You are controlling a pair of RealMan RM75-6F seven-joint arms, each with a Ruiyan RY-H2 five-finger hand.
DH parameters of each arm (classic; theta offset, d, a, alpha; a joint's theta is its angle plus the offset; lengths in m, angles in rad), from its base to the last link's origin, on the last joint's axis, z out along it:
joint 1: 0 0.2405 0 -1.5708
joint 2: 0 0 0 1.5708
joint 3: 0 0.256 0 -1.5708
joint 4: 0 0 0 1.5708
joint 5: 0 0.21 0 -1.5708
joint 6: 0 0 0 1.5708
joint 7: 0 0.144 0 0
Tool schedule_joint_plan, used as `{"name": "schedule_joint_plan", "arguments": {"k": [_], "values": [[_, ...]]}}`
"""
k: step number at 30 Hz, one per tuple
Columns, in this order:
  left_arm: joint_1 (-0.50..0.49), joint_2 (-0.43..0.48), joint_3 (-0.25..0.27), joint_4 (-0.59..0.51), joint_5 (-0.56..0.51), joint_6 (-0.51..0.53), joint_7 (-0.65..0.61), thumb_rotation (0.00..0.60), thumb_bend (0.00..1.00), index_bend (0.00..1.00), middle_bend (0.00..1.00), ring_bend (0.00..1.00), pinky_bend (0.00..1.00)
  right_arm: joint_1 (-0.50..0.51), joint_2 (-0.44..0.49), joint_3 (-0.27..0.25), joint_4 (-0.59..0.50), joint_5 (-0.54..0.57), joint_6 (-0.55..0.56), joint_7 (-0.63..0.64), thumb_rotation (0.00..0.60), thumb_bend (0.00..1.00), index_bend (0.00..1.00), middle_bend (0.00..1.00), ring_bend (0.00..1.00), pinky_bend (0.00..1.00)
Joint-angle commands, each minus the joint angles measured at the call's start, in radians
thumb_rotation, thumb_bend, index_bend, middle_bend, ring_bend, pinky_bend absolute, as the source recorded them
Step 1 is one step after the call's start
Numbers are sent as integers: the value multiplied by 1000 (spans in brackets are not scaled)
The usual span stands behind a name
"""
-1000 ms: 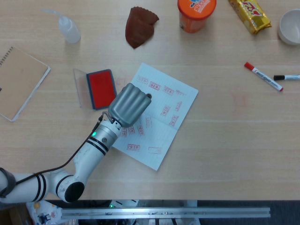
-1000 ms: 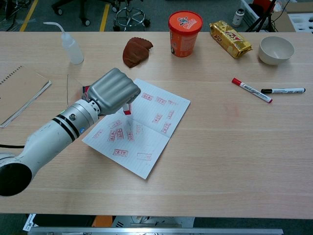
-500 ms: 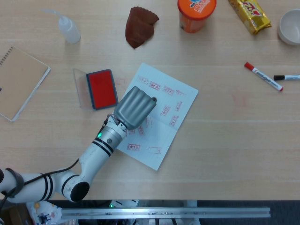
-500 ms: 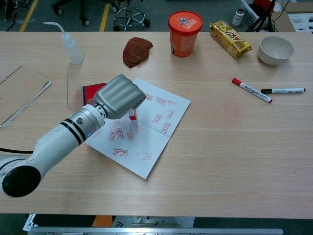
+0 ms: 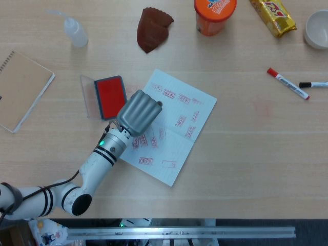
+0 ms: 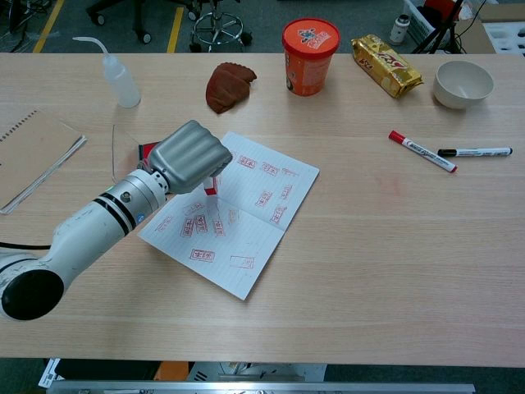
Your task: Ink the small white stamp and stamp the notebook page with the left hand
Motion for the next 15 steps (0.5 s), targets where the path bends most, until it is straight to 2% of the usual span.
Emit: {"name": "schedule_joint_plan", "arguments": {"k": [1,15], "values": [[10,11,9,2,7,2,-15,600,275,571,984,1000,1000,1,0,0,-2,0,-1,-4,600,69,433,509,408,517],[34,18,36,25,56,11,-55,600,275,571,984,1000,1000,2,1,0,-28,-2,6,-28,600,68,433,510,408,517]]}}
